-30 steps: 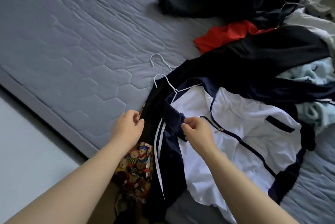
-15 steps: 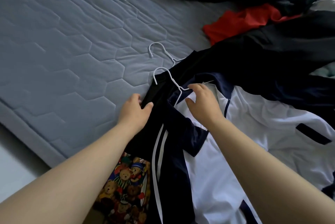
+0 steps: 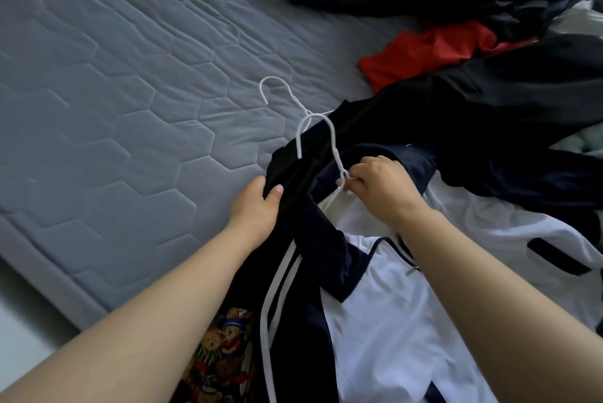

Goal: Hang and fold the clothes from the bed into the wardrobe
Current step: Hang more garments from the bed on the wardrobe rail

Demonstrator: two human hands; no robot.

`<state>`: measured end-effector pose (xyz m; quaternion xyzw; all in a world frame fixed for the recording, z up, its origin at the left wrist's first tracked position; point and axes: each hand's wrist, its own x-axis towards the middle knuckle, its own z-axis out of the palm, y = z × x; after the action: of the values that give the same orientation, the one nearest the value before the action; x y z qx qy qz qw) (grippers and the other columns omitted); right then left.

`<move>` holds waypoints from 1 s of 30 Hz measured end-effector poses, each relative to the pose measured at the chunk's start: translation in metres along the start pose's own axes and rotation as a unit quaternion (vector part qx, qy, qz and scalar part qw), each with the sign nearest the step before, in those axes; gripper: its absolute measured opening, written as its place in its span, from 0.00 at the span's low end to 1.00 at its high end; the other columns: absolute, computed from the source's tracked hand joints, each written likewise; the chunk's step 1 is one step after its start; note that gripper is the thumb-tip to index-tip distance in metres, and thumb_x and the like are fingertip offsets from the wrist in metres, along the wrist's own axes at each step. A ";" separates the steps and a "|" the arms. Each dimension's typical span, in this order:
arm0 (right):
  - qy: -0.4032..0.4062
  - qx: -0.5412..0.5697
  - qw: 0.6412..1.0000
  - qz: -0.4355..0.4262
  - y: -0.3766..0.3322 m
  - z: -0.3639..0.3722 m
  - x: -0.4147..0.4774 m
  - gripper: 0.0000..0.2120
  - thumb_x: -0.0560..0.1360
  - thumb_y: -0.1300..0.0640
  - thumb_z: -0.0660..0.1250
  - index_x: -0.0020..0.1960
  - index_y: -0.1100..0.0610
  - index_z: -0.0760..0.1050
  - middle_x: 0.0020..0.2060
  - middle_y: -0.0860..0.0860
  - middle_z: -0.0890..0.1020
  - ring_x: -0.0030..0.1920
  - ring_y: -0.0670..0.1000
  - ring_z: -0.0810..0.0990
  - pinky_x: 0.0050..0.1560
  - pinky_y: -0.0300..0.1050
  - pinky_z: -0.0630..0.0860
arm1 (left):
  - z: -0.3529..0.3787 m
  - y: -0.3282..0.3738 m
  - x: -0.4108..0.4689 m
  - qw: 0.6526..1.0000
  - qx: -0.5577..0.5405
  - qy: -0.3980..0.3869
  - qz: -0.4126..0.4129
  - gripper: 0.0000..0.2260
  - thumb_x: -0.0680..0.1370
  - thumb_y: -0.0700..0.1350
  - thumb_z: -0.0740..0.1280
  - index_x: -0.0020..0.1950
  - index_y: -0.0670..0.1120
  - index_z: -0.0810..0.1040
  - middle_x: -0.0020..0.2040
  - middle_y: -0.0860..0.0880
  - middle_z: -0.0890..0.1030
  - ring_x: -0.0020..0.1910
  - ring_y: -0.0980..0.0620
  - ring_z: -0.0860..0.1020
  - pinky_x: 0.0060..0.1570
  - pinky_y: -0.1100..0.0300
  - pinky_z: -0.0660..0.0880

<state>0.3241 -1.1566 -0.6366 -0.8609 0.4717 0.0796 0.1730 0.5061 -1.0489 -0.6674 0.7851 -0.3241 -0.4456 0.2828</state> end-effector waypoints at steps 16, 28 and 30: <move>0.007 0.034 0.995 0.093 0.006 -0.185 -0.127 0.15 0.77 0.49 0.64 0.37 0.57 0.77 0.30 0.47 0.74 0.36 0.51 0.74 0.31 0.44 0.65 | -0.059 0.144 -0.157 0.989 -0.079 0.056 0.112 0.09 0.81 0.50 0.59 0.49 0.47 0.76 0.44 0.56 0.80 0.39 0.72 0.75 0.38 0.79 0.69; 0.104 0.123 0.971 0.176 -0.004 -0.369 -0.311 0.22 0.77 0.49 0.65 0.25 0.46 0.68 0.22 0.46 0.71 0.27 0.44 0.70 0.27 0.41 0.62 | -0.098 0.314 -0.349 0.962 -0.085 0.075 0.249 0.11 0.80 0.47 0.62 0.42 0.41 0.75 0.36 0.47 0.79 0.34 0.59 0.73 0.38 0.59 0.71; 0.121 0.149 0.963 0.190 -0.005 -0.391 -0.346 0.18 0.77 0.49 0.65 0.28 0.47 0.75 0.21 0.45 0.72 0.25 0.44 0.70 0.26 0.41 0.62 | -0.104 0.339 -0.385 0.956 -0.087 0.072 0.271 0.10 0.80 0.46 0.62 0.43 0.41 0.76 0.37 0.48 0.81 0.36 0.58 0.76 0.40 0.60 0.73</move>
<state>0.1300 -1.0284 -0.1684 -0.7233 0.6503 -0.0655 0.2229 0.3600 -0.9532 -0.1743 0.6703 -0.4635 -0.3214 0.4823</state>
